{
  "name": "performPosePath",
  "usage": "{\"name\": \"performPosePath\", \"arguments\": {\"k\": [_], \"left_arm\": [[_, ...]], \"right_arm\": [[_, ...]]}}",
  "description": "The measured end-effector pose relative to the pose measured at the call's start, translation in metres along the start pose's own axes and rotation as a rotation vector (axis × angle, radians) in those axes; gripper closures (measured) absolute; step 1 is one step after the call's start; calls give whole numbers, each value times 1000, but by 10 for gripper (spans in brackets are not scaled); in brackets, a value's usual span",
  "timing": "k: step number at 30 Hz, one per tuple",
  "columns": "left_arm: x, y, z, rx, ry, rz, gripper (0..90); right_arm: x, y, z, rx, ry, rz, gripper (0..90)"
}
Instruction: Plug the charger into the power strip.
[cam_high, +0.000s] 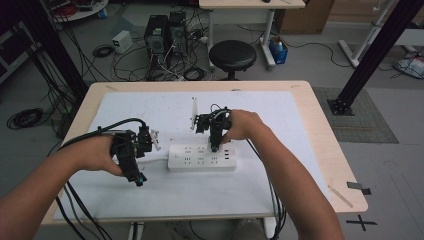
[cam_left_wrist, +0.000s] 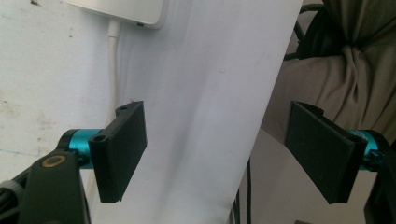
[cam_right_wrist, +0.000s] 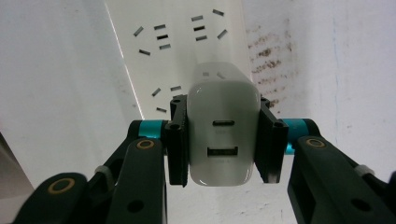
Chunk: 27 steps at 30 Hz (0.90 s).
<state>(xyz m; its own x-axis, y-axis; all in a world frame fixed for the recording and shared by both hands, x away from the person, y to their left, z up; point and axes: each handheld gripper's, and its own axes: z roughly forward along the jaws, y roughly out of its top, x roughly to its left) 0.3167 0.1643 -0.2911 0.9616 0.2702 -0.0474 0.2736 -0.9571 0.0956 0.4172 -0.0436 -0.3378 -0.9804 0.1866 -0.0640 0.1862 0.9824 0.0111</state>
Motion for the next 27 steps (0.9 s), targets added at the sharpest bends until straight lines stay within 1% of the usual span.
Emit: {"name": "performPosePath", "arguments": {"k": [3,5,6,7,8,10,11,13,15,16,17,18,21,25,26,27], "left_arm": [[1,0,1,5,-3,1,212],[1,-1,1,-1,-4,-3,213],[1,-1,1,-1,-4,1,213],[2,-2,1,-2,-4,-1,213],[2,-2,1,-6,-5,2,213],[3,-3,1,-3,-9,2,213],[3,-3,1,-2,-10,1,213],[4,-4,2,0,-12,0,213],[4,-4,2,0,-13,-1,213],[4,-5,2,-4,-15,1,213],[4,-5,2,-7,-15,0,213],[5,-5,2,-8,-16,3,213],[5,-5,2,-11,-16,1,213],[4,-5,1,-14,-14,6,213],[4,-5,1,-15,-14,2,213],[4,-6,1,-15,-13,1,213]], "right_arm": [[-1,2,3,3,10,-12,618],[-3,4,5,7,6,-25,618],[-3,4,6,23,8,-21,618],[-4,5,7,17,9,-39,618],[-3,5,7,21,10,-26,618],[-4,6,7,26,12,-41,618],[-4,7,7,28,15,-37,618],[-5,6,7,32,17,-49,618],[-5,6,8,25,22,-44,618],[-6,6,8,24,21,-56,619],[-5,6,8,42,20,-64,619],[-5,7,8,46,14,-79,619],[-3,9,8,54,8,-94,619],[-4,8,8,38,10,-101,619],[-4,7,8,33,12,-98,620],[-4,7,8,30,8,-111,619]]}}
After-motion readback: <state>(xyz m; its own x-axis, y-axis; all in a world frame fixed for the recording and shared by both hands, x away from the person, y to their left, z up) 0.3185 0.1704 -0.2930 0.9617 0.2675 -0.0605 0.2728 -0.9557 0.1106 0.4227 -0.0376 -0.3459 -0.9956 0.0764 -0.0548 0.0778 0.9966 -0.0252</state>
